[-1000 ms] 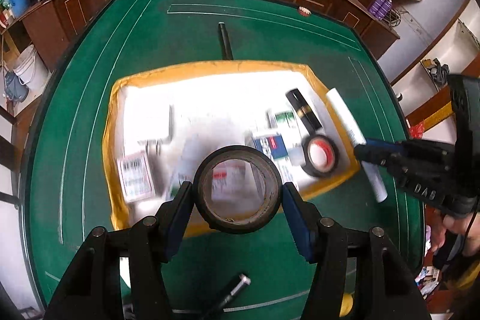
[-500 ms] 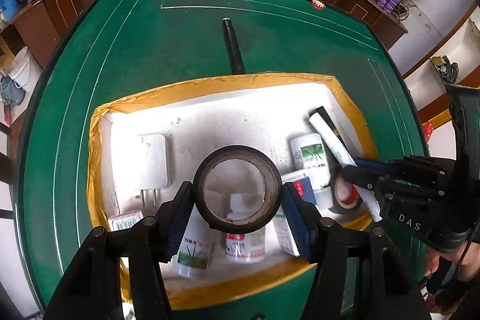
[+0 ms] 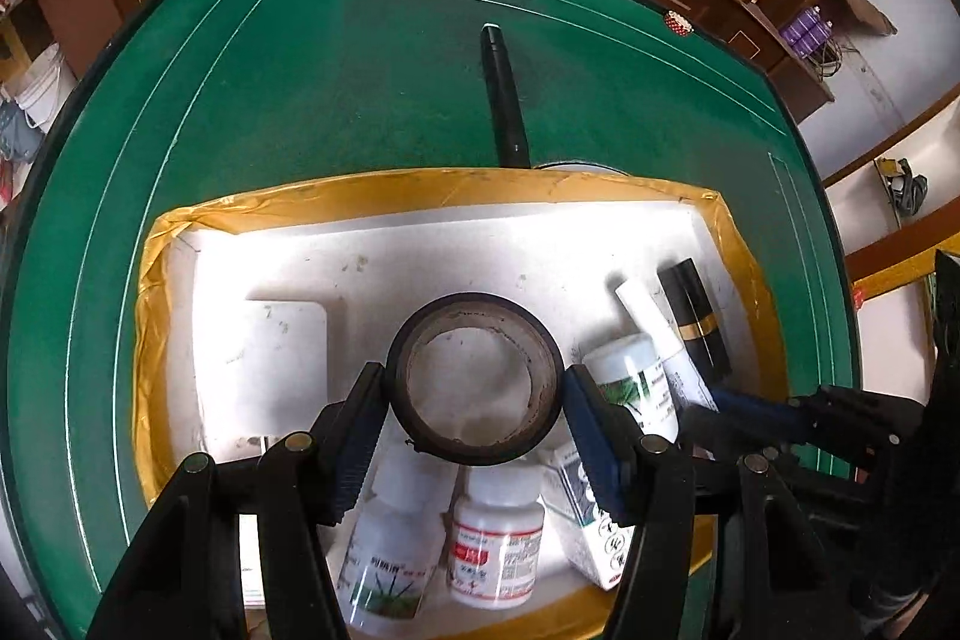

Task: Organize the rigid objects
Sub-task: 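Lower and release the tape roll from the left tool while the right tool releases the marker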

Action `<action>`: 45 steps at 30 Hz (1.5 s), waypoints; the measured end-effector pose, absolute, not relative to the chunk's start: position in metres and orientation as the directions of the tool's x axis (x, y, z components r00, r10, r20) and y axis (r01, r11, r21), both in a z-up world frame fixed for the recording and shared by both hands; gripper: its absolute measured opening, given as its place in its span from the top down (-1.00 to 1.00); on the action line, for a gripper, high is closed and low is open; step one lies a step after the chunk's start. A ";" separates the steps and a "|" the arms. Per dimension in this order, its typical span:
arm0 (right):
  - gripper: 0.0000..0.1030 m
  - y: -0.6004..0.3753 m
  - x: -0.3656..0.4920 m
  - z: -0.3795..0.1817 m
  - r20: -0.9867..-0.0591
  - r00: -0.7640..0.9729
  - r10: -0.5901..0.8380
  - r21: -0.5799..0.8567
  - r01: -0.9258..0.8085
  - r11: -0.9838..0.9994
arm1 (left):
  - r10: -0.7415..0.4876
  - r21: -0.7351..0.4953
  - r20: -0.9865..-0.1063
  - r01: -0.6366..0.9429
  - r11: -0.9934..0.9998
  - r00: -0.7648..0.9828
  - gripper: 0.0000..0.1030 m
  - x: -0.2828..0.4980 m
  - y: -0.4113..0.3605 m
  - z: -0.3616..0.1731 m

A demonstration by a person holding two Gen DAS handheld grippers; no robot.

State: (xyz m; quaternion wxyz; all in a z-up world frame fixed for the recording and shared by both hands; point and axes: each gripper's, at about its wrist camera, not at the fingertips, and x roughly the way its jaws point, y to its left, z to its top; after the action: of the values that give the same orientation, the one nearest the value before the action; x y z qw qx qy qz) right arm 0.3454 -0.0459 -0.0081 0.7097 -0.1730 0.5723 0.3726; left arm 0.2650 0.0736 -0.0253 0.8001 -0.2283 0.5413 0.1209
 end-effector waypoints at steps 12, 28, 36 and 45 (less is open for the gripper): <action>0.73 -0.046 0.351 -0.012 -0.939 0.073 0.336 0.188 -0.710 0.679 | -0.017 -0.181 -0.937 -0.445 0.877 0.348 -0.22 0.268 0.083 -0.038; 0.73 -0.046 0.352 -0.015 -0.931 0.078 0.358 0.201 -0.706 0.679 | -0.004 -0.170 -0.938 -0.450 0.877 0.347 -0.23 0.262 0.086 -0.037; 0.56 -0.056 0.350 0.000 -0.915 0.097 0.390 0.212 -0.707 0.674 | 0.024 -0.149 -0.935 -0.455 0.878 0.354 -0.38 0.249 0.077 -0.023; 0.19 -0.077 0.341 0.024 -0.888 0.127 0.442 0.233 -0.705 0.670 | 0.069 -0.119 -0.927 -0.462 0.879 0.369 -0.46 0.224 0.065 -0.002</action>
State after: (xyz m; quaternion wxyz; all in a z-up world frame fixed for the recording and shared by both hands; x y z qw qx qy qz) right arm 0.3413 -0.0770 0.0239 0.7406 -0.1228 0.5352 0.3873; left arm 0.2238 0.0647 -0.0024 0.8068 -0.1833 0.5370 0.1645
